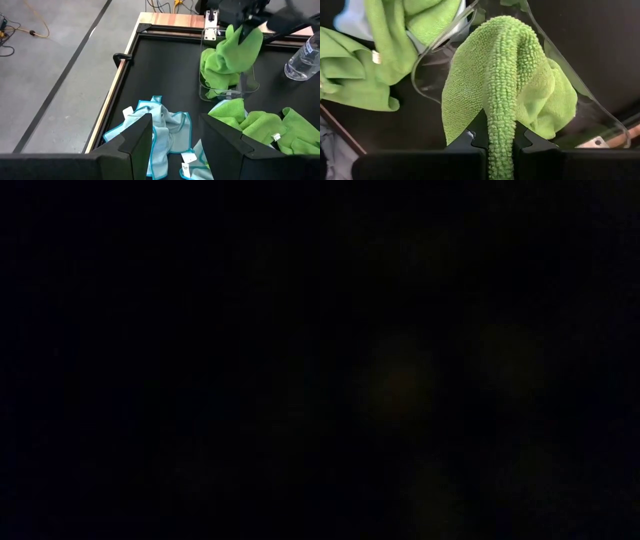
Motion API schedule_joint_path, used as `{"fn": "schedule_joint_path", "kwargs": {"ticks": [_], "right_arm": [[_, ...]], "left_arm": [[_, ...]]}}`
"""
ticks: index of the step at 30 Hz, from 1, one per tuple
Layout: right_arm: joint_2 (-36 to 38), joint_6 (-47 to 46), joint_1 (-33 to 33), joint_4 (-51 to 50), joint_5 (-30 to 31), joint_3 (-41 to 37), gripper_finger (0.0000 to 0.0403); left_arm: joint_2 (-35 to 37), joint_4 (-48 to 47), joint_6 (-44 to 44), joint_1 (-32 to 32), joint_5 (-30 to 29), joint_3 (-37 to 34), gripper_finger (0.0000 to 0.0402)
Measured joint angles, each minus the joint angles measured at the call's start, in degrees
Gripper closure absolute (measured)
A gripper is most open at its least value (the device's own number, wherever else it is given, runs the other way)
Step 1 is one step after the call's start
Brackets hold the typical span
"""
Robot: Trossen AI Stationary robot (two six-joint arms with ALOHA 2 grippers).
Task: Sort microfiber towel by color & place in baskets
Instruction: Put the green towel into the right transparent bin
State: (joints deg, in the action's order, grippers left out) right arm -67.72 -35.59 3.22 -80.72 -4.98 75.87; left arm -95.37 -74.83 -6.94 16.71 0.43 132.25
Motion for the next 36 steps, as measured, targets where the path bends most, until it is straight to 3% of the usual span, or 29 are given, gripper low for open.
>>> {"fn": "schedule_joint_path", "kwargs": {"ticks": [17,36], "right_arm": [[0.04,4.14,0.0,13.77,0.03,-13.83,0.039],[-0.7,4.82,0.07,16.56,-1.52,-14.29,0.039]], "left_arm": [[0.0,-0.83,0.59,-0.01,0.07,0.0,0.0255],[0.0,-2.37,0.11,0.0,0.09,-0.07,0.0255]]}}
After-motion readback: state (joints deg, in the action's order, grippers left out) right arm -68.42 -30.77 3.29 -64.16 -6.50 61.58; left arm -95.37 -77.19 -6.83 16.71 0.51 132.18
